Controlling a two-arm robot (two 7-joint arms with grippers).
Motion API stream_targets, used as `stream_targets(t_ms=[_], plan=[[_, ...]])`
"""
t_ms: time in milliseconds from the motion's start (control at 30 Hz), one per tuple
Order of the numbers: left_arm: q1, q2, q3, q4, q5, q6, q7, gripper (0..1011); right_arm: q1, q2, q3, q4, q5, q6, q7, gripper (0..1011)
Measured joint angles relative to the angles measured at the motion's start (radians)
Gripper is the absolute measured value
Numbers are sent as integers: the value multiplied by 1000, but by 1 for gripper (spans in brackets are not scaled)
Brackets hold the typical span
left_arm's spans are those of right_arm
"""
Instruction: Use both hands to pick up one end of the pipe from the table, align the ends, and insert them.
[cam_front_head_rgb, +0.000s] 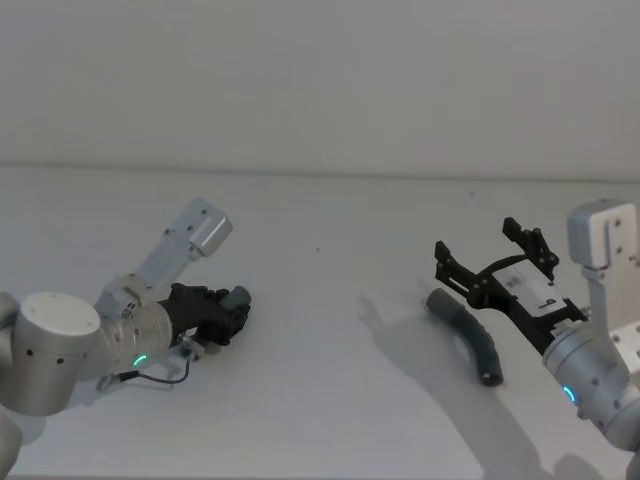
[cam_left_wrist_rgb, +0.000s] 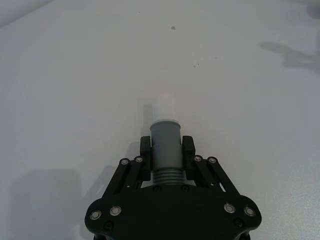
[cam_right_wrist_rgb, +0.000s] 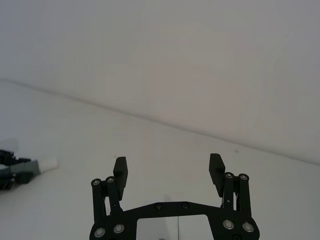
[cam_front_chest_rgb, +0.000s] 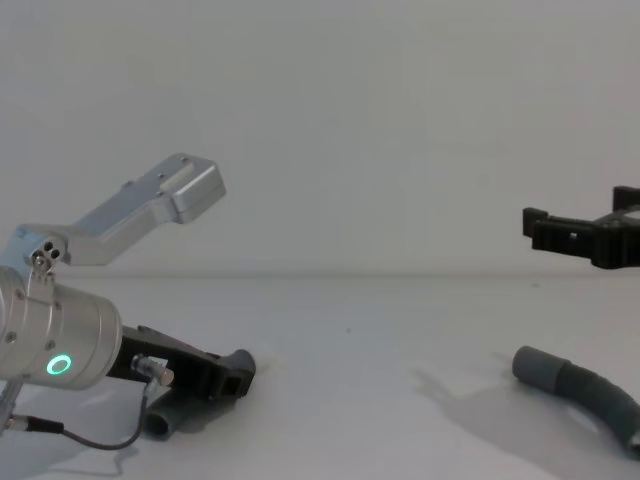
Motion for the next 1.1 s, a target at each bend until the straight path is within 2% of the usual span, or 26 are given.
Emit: stream_targets(t_ms=[300, 667, 867, 1100], plan=[[0, 0, 0, 0, 0, 0, 0, 353, 44, 37, -10, -15, -3, 142, 49, 1001], [0, 0, 0, 0, 0, 0, 0, 353, 72, 82, -6, -36, 1, 313, 97, 1001], [0, 0, 0, 0, 0, 0, 0, 352, 82, 91, -3, -39, 3, 379, 110, 1001], [0, 0, 0, 0, 0, 0, 0, 353, 95, 92, -6, -28, 3, 424, 121, 1001]])
